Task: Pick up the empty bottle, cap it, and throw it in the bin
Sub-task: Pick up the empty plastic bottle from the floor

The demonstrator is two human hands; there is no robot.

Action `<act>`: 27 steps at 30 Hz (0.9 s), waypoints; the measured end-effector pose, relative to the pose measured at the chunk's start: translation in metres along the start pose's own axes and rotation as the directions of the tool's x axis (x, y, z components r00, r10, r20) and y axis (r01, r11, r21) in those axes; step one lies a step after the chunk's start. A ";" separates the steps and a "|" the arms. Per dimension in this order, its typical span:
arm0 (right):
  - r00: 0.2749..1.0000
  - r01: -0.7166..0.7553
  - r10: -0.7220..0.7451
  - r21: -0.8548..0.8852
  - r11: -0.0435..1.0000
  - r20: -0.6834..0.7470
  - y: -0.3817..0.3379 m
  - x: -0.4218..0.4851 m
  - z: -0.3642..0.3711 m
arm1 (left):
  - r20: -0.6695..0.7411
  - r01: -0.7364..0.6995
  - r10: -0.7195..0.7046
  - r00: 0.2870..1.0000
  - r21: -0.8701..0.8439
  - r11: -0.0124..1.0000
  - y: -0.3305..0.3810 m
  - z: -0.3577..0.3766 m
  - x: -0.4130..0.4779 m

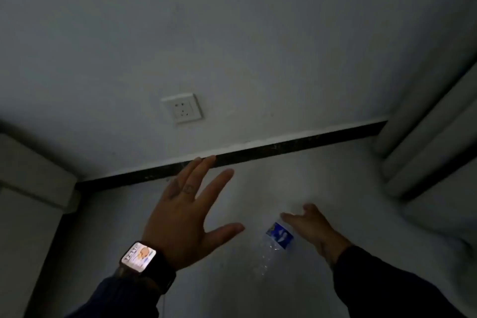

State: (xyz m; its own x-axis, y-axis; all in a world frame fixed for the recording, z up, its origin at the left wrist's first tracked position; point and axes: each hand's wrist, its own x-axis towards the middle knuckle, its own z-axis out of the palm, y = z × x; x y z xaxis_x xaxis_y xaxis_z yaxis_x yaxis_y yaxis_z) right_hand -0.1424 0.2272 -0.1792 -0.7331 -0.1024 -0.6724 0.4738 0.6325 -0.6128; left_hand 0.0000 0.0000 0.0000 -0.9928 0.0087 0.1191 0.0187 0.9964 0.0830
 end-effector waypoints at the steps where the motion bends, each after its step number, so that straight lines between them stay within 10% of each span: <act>1: 0.999 -0.041 0.041 -0.005 0.999 -0.003 0.006 0.003 0.009 | 0.006 -0.011 0.010 1.000 0.009 1.000 -0.002 0.000 -0.001; 10: 0.984 -0.162 0.159 -0.045 0.986 -0.078 0.037 0.017 0.078 | -0.055 0.044 -0.044 0.997 -0.003 0.999 -0.021 0.010 -0.024; 20: 0.996 0.063 -0.080 0.397 0.916 0.025 0.000 0.010 0.061 | 0.021 0.199 -0.200 0.980 -0.256 0.946 -0.015 0.013 -0.017; 27: 0.821 0.266 -0.514 0.629 0.731 0.251 -0.114 -0.078 0.004 | 0.258 0.416 -0.354 0.899 -0.757 0.504 0.011 0.017 0.010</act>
State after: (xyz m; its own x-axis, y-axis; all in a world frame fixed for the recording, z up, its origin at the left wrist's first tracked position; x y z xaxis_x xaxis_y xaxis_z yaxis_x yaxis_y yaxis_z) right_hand -0.1369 0.1604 -0.0583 -0.7227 -0.6012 -0.3410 0.4584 -0.0477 -0.8874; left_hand -0.0121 0.0127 -0.0147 -0.9297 -0.3226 -0.1777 -0.3140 0.4421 0.8402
